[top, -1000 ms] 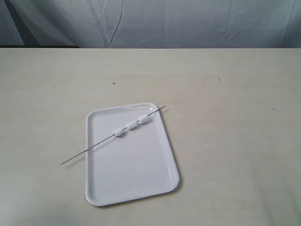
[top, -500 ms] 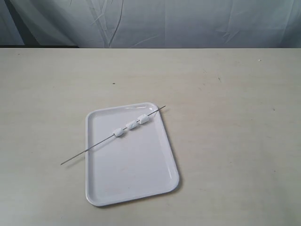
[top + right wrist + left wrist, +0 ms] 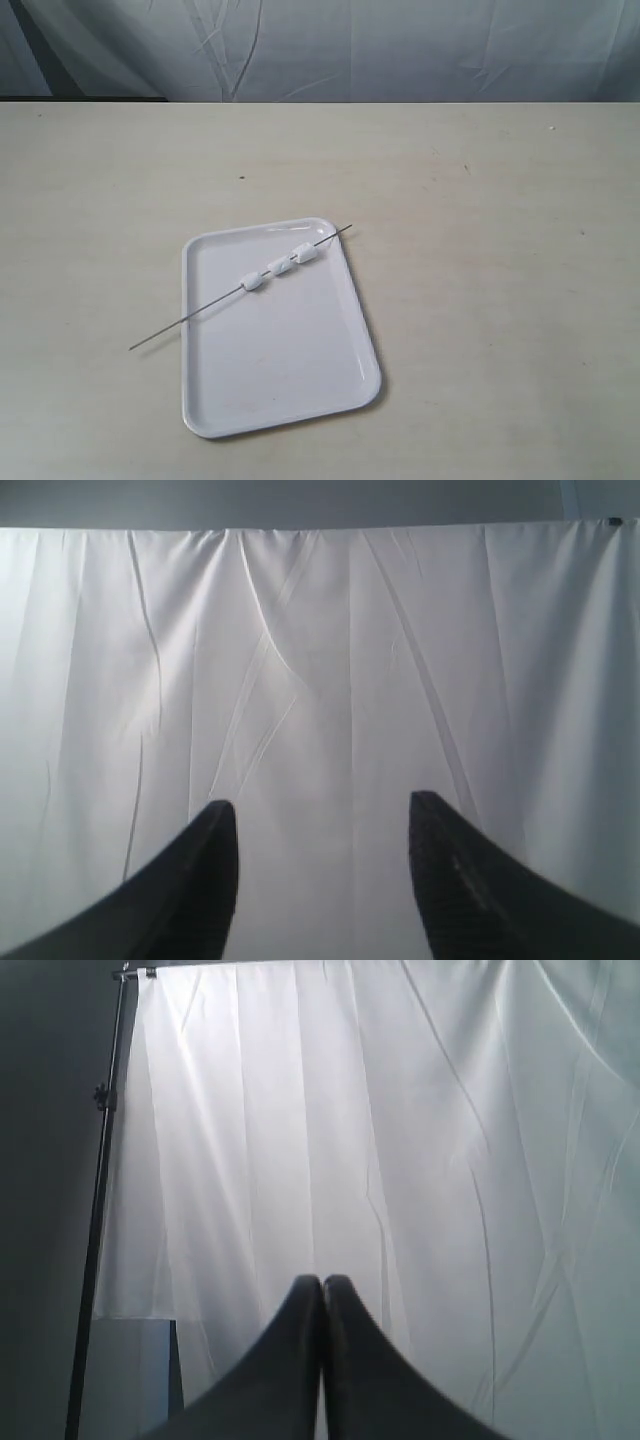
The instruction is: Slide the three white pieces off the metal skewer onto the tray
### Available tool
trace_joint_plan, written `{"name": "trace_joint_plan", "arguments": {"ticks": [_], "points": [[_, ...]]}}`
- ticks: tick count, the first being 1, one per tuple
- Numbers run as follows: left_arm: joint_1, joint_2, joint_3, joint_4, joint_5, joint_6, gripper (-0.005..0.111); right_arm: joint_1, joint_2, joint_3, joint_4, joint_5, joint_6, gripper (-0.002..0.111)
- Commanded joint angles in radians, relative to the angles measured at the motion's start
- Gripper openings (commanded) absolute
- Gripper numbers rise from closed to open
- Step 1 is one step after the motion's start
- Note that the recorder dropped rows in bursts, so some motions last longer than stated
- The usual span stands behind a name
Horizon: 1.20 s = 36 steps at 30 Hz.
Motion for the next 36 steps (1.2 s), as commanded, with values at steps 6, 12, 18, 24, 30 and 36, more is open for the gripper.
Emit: {"name": "trace_joint_plan", "arguments": {"ticks": [6,12,18,24,30,36], "points": [[-0.009,-0.004,0.001,-0.005,-0.077,-0.009,0.000,-0.003,-0.007,0.001,0.003,-0.043,0.032,0.050],[-0.009,-0.004,0.001,-0.014,-0.069,-0.140,0.000,-0.003,-0.007,0.001,0.003,-0.043,0.209,0.050],[-0.009,-0.004,0.001,0.080,-0.023,-0.348,0.000,-0.003,-0.007,0.001,0.003,-0.048,0.290,0.050],[-0.009,0.008,-0.047,0.431,-0.064,-0.536,0.000,-0.003,-0.007,-0.064,0.003,0.082,0.384,0.050],[-0.009,0.205,-0.239,0.441,-0.073,-0.519,0.000,0.014,0.134,-0.249,0.019,0.180,0.420,0.037],[-0.051,0.548,-0.465,0.638,-0.070,-0.611,0.000,0.092,0.409,-0.484,0.007,0.311,0.425,0.036]]}}
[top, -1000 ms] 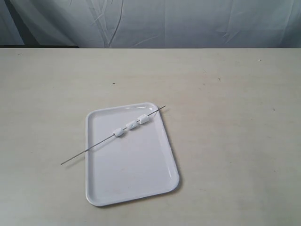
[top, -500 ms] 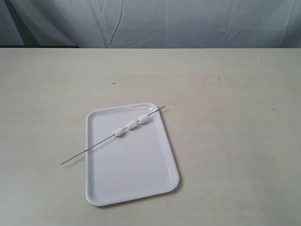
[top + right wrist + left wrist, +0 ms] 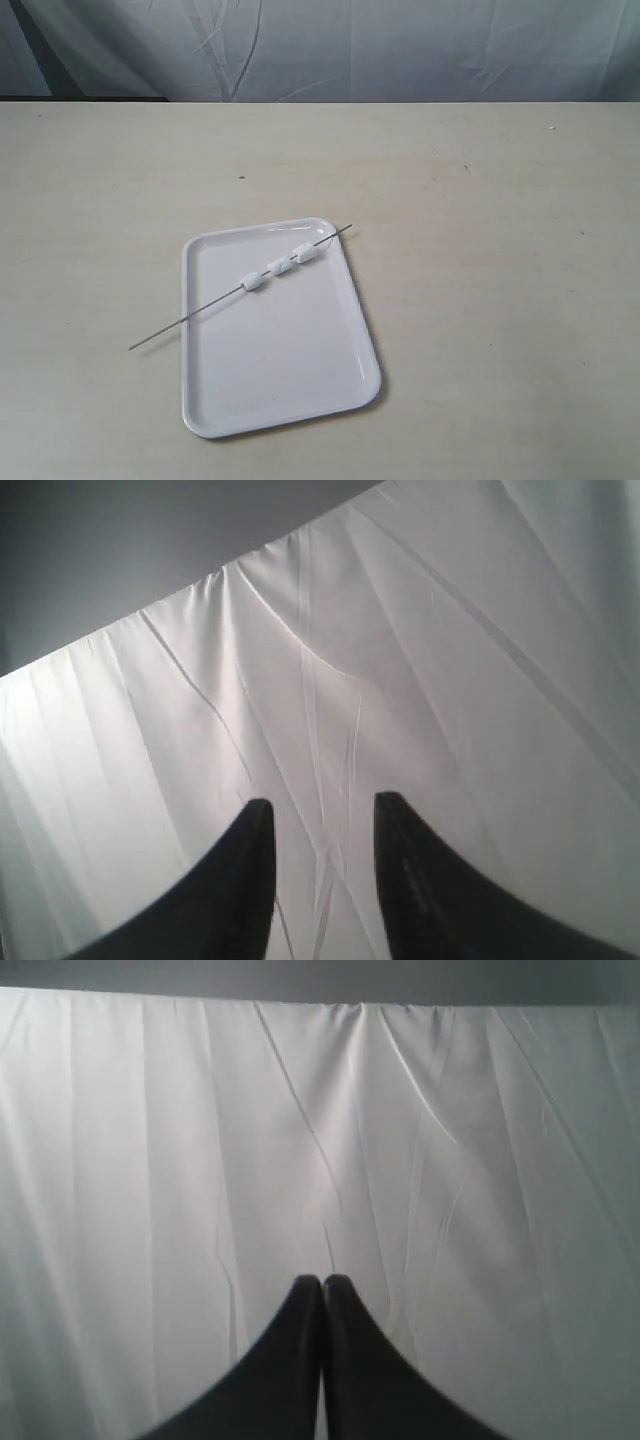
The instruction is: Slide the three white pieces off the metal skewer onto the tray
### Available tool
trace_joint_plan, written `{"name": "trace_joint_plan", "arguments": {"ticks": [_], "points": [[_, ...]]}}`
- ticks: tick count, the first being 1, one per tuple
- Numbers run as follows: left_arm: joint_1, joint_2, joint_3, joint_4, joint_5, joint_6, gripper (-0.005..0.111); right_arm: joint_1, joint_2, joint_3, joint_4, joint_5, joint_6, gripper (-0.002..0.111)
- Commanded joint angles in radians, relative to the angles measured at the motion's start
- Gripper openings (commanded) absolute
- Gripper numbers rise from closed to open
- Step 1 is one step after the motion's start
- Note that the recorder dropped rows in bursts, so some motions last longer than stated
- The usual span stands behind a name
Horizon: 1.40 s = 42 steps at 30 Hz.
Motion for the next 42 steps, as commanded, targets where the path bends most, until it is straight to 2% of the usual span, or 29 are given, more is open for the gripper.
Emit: {"name": "trace_joint_plan", "arguments": {"ticks": [1,3,8,10,14,22,28,31,33,37,42], "points": [[-0.042,0.263,-0.153,0.237,0.003,-0.168,0.000,0.064,0.216,-0.176,-0.008,0.150,0.004,0.039],[-0.055,0.370,-0.211,0.453,0.003,-0.344,0.000,0.089,0.297,-0.242,-0.008,0.248,0.010,0.042],[-0.071,0.641,-0.314,1.176,-0.048,-0.975,0.000,0.168,0.516,-0.407,0.008,0.530,0.015,0.042],[-0.071,0.743,-0.310,1.179,-0.100,-1.074,0.001,0.201,0.602,-0.451,0.012,0.609,-0.014,0.042],[-0.071,0.899,-0.307,1.179,-0.225,-1.065,0.011,0.255,0.762,-0.498,0.049,0.692,-0.121,0.042],[-0.071,1.099,-0.278,1.179,-0.164,-0.992,0.044,0.276,1.033,-0.555,0.372,0.830,-0.481,0.042],[-0.071,1.188,-0.228,1.179,-0.057,-0.844,0.045,0.276,1.158,-0.564,0.548,0.854,-0.644,0.042],[-0.071,1.233,-0.182,1.179,0.024,-0.742,0.045,0.276,1.202,-0.564,0.567,0.854,-0.662,0.042],[-0.072,1.260,-0.170,1.179,0.025,-0.696,0.045,0.276,1.222,-0.564,0.567,0.849,-0.666,0.042],[-0.142,1.297,-0.168,1.179,0.045,-0.637,0.045,0.276,1.246,-0.564,0.568,0.844,-0.678,0.042],[-0.268,1.306,-0.150,1.179,0.212,-0.565,0.045,0.276,1.248,-0.564,0.568,0.844,-0.684,0.042]]}}
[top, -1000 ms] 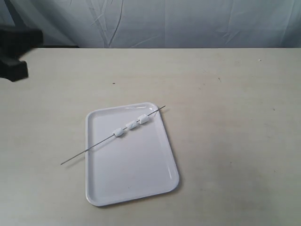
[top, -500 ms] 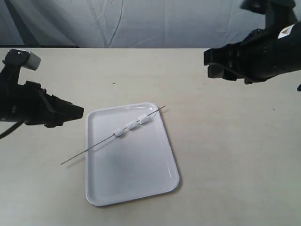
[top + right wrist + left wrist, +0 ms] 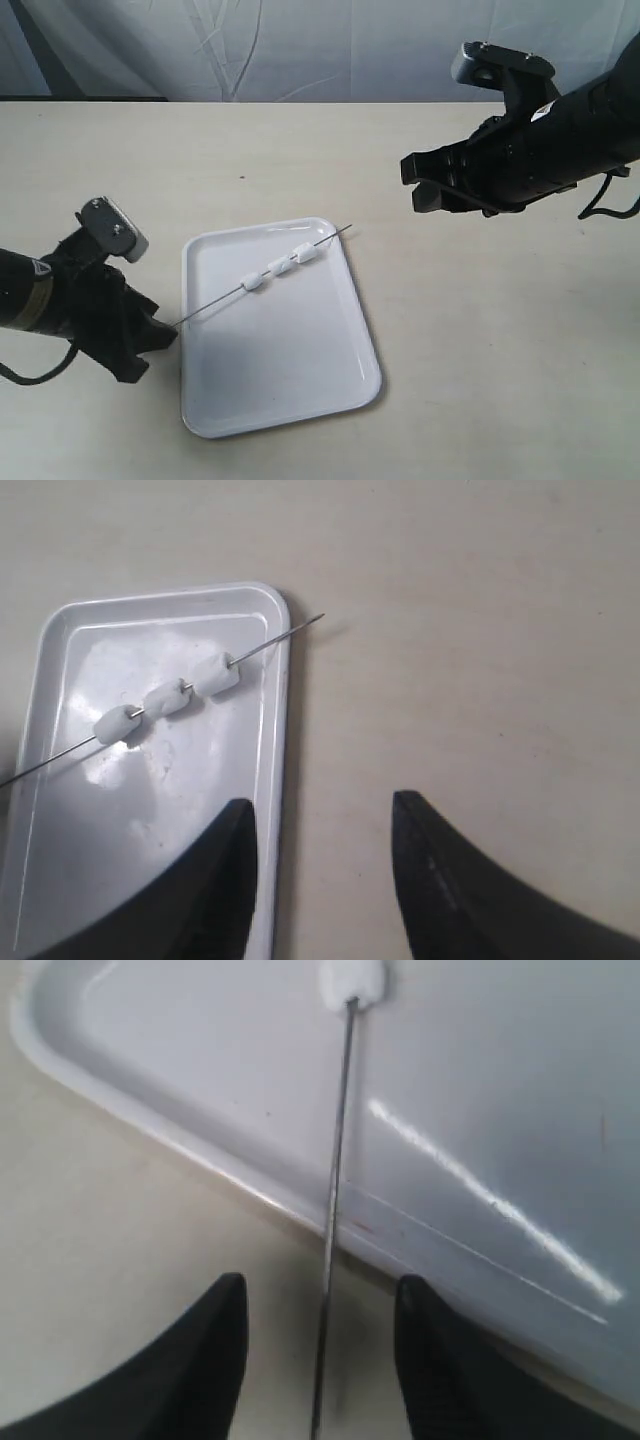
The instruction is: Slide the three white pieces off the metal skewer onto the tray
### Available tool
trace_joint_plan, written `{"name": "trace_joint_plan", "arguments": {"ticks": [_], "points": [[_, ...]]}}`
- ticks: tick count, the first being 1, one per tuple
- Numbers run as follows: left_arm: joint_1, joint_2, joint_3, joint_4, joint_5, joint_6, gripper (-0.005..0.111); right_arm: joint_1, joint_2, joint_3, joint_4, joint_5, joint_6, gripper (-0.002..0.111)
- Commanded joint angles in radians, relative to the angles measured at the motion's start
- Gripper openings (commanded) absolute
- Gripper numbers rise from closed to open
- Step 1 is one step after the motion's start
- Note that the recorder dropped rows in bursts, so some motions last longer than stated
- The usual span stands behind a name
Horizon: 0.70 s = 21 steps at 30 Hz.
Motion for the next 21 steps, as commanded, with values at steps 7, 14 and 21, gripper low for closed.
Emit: {"name": "trace_joint_plan", "arguments": {"ticks": [7,14,21], "points": [[-0.112,0.007,0.017,-0.006,0.161,0.048,0.042,0.001,0.003,-0.007,0.002,0.003,-0.014,0.042],[-0.112,0.051,0.017,-0.006,0.157,0.048,0.037,0.001,0.003,-0.007,0.002,0.009,-0.014,0.042],[-0.112,0.082,0.017,-0.006,0.149,0.048,0.009,0.001,0.003,-0.007,0.017,0.005,-0.014,0.042]]}}
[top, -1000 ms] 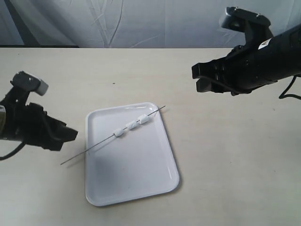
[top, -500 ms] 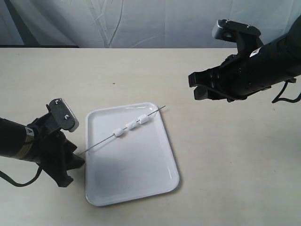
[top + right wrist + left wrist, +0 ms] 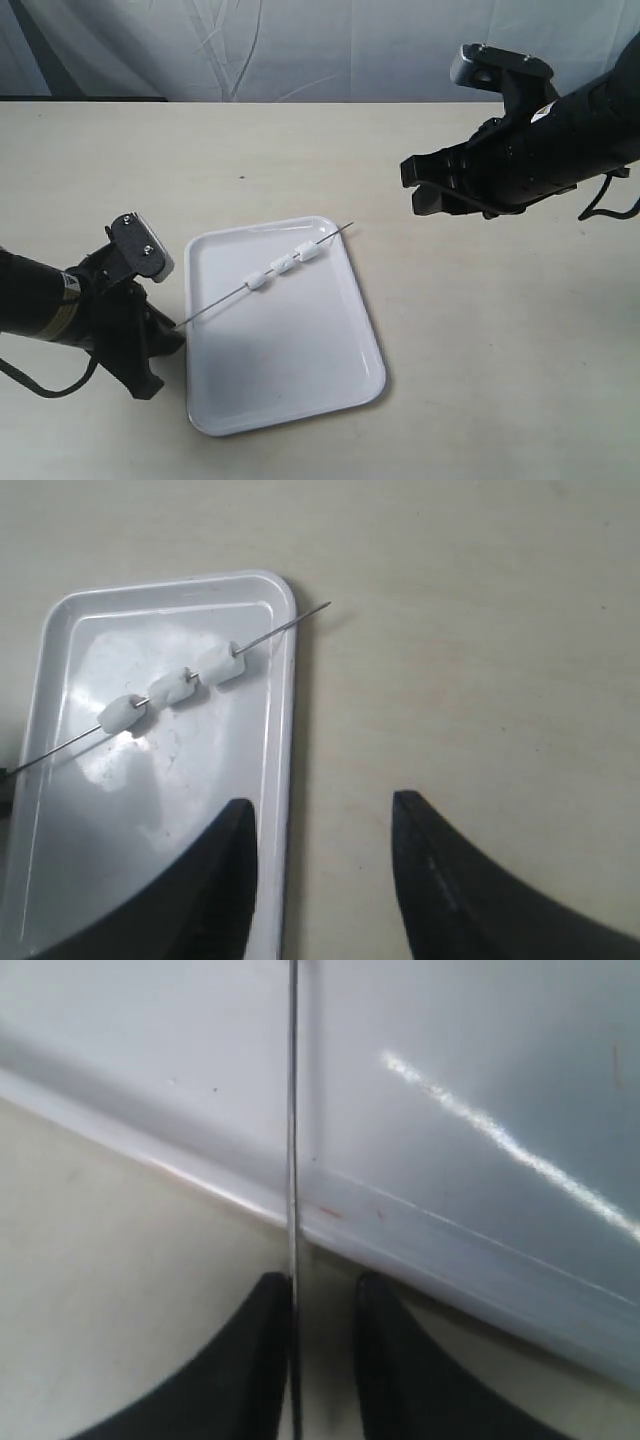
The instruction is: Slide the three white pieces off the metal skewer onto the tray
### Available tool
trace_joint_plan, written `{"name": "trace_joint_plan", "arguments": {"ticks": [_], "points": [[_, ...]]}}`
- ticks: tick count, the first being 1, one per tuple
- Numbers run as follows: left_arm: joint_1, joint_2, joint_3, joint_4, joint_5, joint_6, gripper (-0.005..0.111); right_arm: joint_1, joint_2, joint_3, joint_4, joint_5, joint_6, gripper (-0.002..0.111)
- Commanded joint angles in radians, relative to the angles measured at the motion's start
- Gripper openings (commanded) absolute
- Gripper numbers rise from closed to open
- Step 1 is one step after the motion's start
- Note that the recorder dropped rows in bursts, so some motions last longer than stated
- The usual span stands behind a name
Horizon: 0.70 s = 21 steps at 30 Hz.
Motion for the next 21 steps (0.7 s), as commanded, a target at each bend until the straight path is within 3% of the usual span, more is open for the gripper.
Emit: {"name": "trace_joint_plan", "arguments": {"ticks": [1,3,11,13,17,21], "points": [[-0.004,0.033,0.012,0.020,0.028,0.001,0.006,0.001,0.002,-0.007,0.019,-0.009,-0.006,0.042],[-0.004,0.033,0.012,0.020,0.021,-0.005,0.000,0.001,0.002,-0.007,0.026,-0.013,-0.006,0.042],[-0.004,-0.041,0.012,0.020,0.060,-0.178,0.000,0.001,0.002,-0.004,0.067,-0.038,-0.006,0.042],[-0.004,-0.105,0.019,0.020,0.066,-0.233,0.000,0.001,0.002,0.009,0.174,-0.065,-0.039,0.042],[-0.004,-0.247,0.059,0.020,-0.037,-0.416,0.000,0.001,0.080,0.027,0.691,0.010,-0.401,0.042],[-0.004,-0.363,0.136,0.020,-0.073,-0.533,0.000,0.028,0.171,0.027,0.955,0.081,-0.628,0.042]]}}
